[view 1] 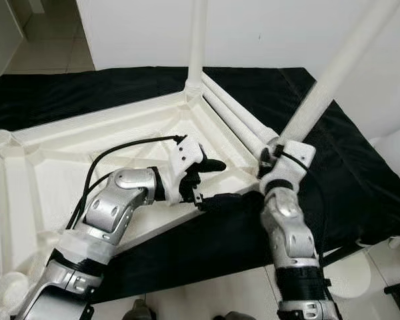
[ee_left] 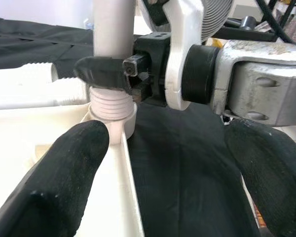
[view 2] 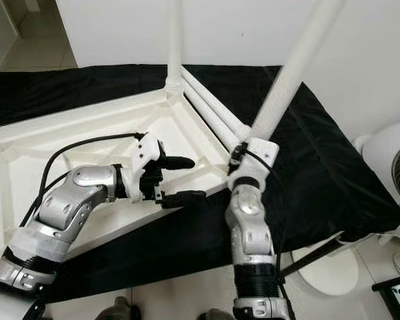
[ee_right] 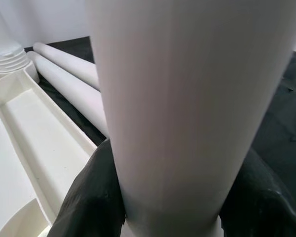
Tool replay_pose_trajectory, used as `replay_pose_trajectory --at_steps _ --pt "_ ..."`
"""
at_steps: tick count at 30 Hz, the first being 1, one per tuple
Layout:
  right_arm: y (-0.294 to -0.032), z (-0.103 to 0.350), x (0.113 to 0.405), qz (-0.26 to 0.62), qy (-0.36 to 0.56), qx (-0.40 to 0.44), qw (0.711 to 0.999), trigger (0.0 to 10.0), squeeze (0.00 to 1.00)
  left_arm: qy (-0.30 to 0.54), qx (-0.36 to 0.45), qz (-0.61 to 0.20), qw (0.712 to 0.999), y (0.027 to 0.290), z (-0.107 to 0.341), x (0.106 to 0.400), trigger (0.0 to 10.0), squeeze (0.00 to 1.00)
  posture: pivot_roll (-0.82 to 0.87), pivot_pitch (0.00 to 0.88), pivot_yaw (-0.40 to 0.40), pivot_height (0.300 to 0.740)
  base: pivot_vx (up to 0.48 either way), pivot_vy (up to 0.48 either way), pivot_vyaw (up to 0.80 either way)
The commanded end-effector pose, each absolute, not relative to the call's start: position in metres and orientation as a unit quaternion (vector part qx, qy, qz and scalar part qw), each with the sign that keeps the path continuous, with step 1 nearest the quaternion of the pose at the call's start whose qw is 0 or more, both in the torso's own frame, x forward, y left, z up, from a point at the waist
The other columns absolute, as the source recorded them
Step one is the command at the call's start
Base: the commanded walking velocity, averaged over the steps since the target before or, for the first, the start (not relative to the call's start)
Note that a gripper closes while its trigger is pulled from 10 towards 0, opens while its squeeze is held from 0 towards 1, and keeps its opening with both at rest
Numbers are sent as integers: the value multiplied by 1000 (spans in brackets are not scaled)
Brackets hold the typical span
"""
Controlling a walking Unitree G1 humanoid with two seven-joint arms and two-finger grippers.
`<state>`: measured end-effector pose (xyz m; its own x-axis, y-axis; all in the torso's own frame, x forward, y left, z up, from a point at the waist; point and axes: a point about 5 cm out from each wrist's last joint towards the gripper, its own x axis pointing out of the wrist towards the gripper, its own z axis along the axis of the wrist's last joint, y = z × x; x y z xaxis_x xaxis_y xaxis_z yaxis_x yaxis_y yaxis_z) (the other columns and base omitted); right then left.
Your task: Building children table
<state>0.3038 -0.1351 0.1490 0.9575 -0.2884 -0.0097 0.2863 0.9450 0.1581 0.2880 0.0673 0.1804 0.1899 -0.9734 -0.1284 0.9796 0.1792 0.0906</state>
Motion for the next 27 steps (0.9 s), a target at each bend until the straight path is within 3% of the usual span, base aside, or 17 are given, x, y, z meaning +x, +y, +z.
replay_pose_trajectory --at_steps 1,10,11,22,25,26,27 --pt "-125 132 295 -166 38 125 977 10000 0 14 85 -636 766 68 184 290 10000 0 9 26 -35 740 0 0 0" --pt "-128 134 294 -165 36 103 980 10000 0 11 90 -625 775 70 187 297 10000 0 1 38 -30 740 0 0 0" --pt "-130 140 295 -146 14 90 985 10000 1000 9 92 -617 782 70 188 301 10000 0 -3 39 -29 740 0 0 0" --pt "-150 147 292 -113 -29 65 991 10000 1000 -2 108 -581 807 69 186 310 10000 0 -3 36 -31 740 0 0 0" --pt "-158 149 289 -61 -43 50 996 10000 1000 -2 108 -572 813 66 183 311 10000 0 -3 35 -32 740 0 0 0" --pt "-161 150 287 -28 -50 49 997 10000 620 -3 108 -573 813 65 182 310 10000 0 -4 36 -31 740 0 0 0" --pt "-163 150 285 -8 -55 48 997 10000 620 -4 108 -573 812 64 182 309 10000 0 -4 36 -31 740 0 0 0"
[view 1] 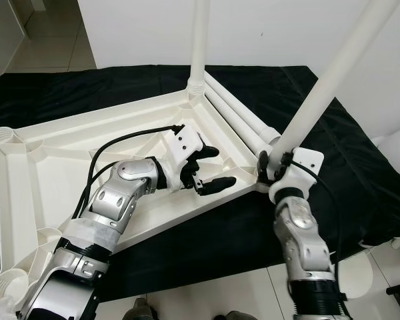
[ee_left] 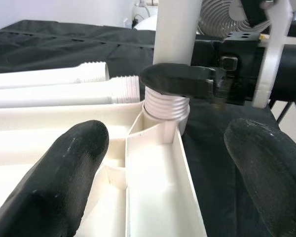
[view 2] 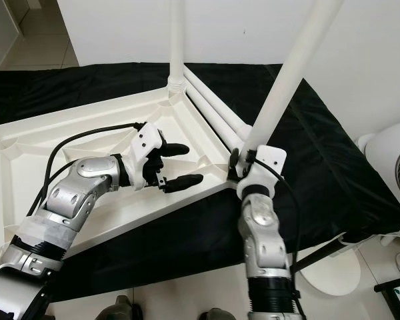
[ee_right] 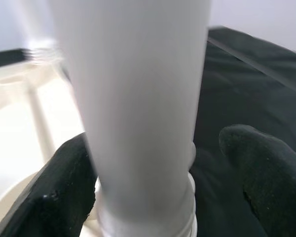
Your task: Building children table
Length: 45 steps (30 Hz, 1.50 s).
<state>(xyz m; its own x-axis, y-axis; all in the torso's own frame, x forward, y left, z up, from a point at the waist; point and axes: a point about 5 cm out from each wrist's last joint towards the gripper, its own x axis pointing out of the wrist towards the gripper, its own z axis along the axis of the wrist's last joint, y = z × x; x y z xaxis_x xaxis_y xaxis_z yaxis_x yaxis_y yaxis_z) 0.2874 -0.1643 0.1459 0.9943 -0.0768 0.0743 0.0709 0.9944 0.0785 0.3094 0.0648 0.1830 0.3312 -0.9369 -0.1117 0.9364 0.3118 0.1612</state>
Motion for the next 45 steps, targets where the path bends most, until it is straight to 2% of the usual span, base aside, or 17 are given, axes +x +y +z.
replay_pose_trajectory --at_steps 1,2,3,9,16,18,22,24,27,28,29,30,45 --pt "-163 150 285 -8 -55 48 997 10000 620 -4 108 -573 812 64 182 309 10000 0 -4 36 -31 740 0 0 0" --pt "-164 151 285 4 -58 50 997 10000 620 -4 108 -574 812 63 181 309 10000 0 -4 35 -29 740 0 0 0" --pt "-167 150 284 25 -58 42 997 10000 0 -5 108 -573 812 62 181 309 10000 0 -6 33 -27 740 0 0 0" --pt "-183 145 284 86 -49 -13 995 10000 0 -9 108 -564 819 59 181 311 10000 0 -9 27 -20 740 0 0 0" --pt "-189 143 290 135 -50 -41 989 10000 0 -13 110 -564 818 56 180 312 10000 0 -8 21 -9 740 0 0 0" --pt "-192 145 300 171 -53 -56 982 10000 0 -15 112 -565 817 55 181 313 10000 0 -6 17 -5 740 0 0 0" --pt "-193 147 305 181 -54 -58 980 10000 0 -16 112 -566 817 55 182 313 10000 0 -6 15 -4 740 0 0 0" --pt "-193 150 318 203 -51 -60 976 10000 0 -17 114 -567 815 54 183 315 10000 0 -3 9 -1 740 0 0 0" --pt "-191 150 324 216 -46 -61 973 10000 0 -19 115 -569 814 54 184 315 10000 0 -2 8 -1 740 0 0 0" --pt "-189 150 329 230 -40 -64 970 6549 0 -19 116 -573 811 53 184 314 10000 0 2 7 -3 740 0 0 0" --pt "-187 149 331 238 -34 -66 968 4471 0 -19 117 -577 808 53 184 313 10000 0 4 6 -5 740 0 0 0" --pt "-186 147 333 244 -29 -67 967 0 0 -19 117 -579 807 53 184 312 10000 0 8 4 -10 740 0 0 0" --pt "-188 130 327 262 -5 -49 964 0 0 -23 116 -580 806 52 184 312 10000 0 11 0 -25 740 0 0 0"
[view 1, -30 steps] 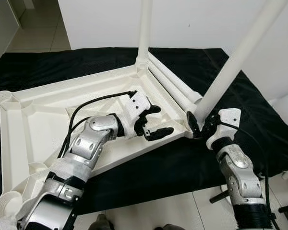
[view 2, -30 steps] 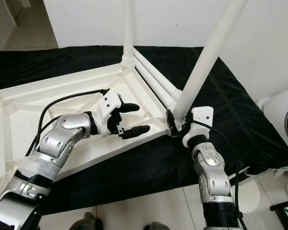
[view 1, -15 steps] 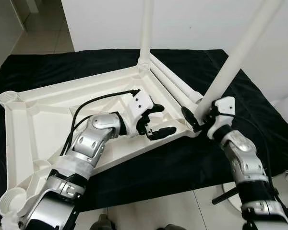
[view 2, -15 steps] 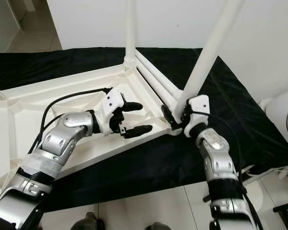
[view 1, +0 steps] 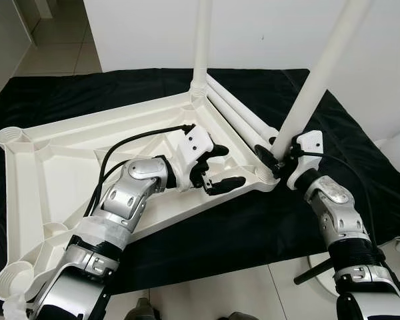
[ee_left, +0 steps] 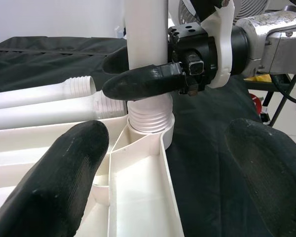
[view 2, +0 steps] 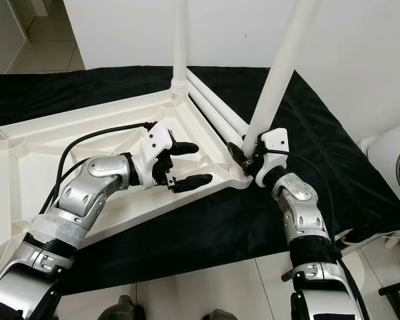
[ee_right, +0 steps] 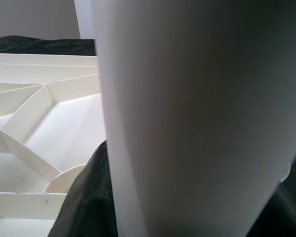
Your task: Building children table
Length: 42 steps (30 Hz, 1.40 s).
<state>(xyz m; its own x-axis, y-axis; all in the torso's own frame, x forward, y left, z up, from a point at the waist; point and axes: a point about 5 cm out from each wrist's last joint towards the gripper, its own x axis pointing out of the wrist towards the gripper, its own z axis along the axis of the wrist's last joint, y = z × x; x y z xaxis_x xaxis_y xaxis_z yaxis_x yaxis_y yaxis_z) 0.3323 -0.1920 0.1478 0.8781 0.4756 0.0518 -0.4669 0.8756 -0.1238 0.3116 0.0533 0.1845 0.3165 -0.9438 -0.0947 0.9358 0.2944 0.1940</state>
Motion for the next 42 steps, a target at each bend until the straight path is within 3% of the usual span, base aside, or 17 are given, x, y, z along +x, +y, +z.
replay_pose_trajectory --at_steps 1,2,13,21,33,35,42 --pt "-189 128 326 256 -3 -46 965 4157 0 -24 116 -580 806 52 185 312 10000 0 10 0 -24 740 0 0 0" --pt "-189 126 325 251 -1 -41 967 10000 0 -24 116 -580 806 53 185 312 10000 0 10 0 -25 740 0 0 0" --pt "-186 124 325 165 -5 -18 986 10000 0 -23 118 -582 804 54 184 311 10000 0 12 0 -38 740 0 0 0" --pt "-167 123 325 39 24 0 999 10000 0 -20 117 -583 804 56 182 310 10000 0 17 0 -45 740 0 0 0" --pt "-131 119 308 -80 36 36 996 10000 0 -19 119 -582 804 58 181 310 10000 0 23 0 -54 740 0 0 0" --pt "-125 123 302 -132 28 50 990 10000 0 -19 118 -582 804 59 181 310 10000 0 24 0 -58 740 0 0 0" --pt "-115 126 299 -132 33 70 988 10000 0 -17 119 -583 803 60 180 310 10000 0 19 0 -56 740 0 0 0"
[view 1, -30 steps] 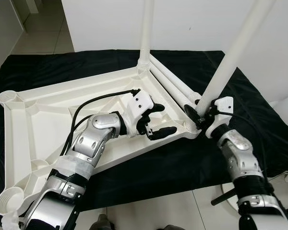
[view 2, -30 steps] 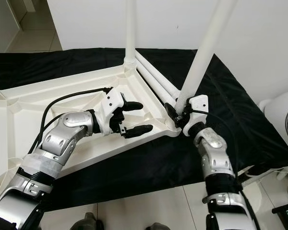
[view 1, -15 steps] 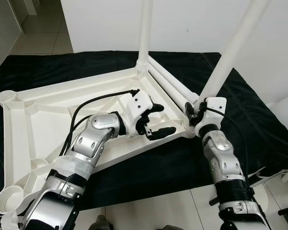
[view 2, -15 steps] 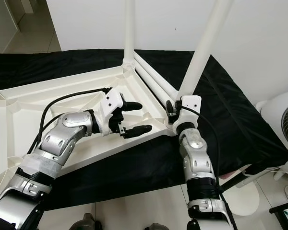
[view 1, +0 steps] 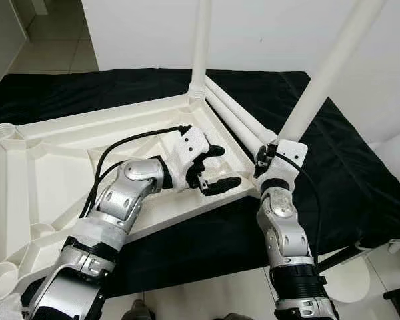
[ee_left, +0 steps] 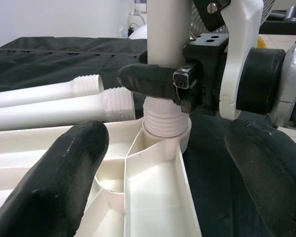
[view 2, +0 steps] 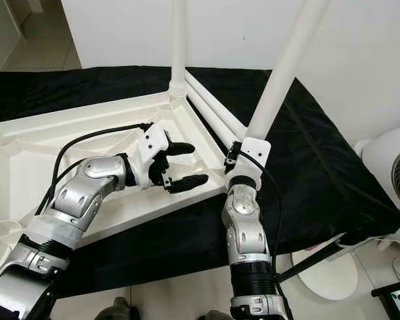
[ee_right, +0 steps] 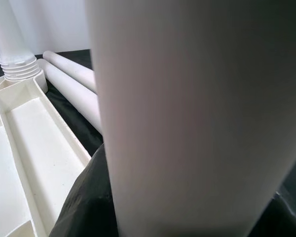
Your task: Building children table
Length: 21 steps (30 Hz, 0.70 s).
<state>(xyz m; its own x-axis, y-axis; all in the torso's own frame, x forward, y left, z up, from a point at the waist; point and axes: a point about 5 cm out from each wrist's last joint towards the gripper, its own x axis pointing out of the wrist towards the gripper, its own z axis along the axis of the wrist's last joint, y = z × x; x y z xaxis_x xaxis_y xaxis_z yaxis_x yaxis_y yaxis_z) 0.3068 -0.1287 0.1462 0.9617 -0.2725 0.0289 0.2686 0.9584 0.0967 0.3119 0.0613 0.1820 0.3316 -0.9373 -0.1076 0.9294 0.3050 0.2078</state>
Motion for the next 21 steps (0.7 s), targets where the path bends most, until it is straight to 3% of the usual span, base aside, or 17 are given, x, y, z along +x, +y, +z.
replay_pose_trajectory --at_steps 1,5,6,8,9,14,16,17,21 --pt "-115 127 298 -134 31 63 989 10000 0 -17 120 -584 803 60 181 310 10000 0 17 0 -55 740 0 0 0" --pt "-117 129 297 -136 25 52 989 10000 0 -18 122 -583 803 61 182 312 10000 0 18 0 -54 740 0 0 0" --pt "-118 132 297 -125 12 42 991 10000 165 -19 124 -581 804 62 184 314 10000 0 16 0 -53 740 0 0 0" --pt "-118 133 297 -124 9 39 991 10000 165 -19 125 -581 804 62 184 314 10000 0 16 0 -53 740 0 0 0" --pt "-117 134 297 -111 1 39 993 10000 1000 -20 126 -579 805 63 185 315 10000 0 16 0 -52 740 0 0 0" --pt "-124 137 297 -97 -16 40 994 10000 1000 -20 127 -578 806 63 186 316 10000 0 14 5 -47 740 0 0 0" --pt "-129 138 297 -89 -22 31 995 10000 945 -20 128 -578 806 64 186 317 10000 0 8 8 -41 740 0 0 0" --pt "-133 140 298 -61 -24 21 998 10000 0 -20 129 -578 805 64 187 318 10000 0 8 8 -41 740 0 0 0" --pt "-137 142 299 -53 -30 18 998 10000 0 -19 128 -578 806 63 188 319 10000 0 2 11 -32 740 0 0 0"
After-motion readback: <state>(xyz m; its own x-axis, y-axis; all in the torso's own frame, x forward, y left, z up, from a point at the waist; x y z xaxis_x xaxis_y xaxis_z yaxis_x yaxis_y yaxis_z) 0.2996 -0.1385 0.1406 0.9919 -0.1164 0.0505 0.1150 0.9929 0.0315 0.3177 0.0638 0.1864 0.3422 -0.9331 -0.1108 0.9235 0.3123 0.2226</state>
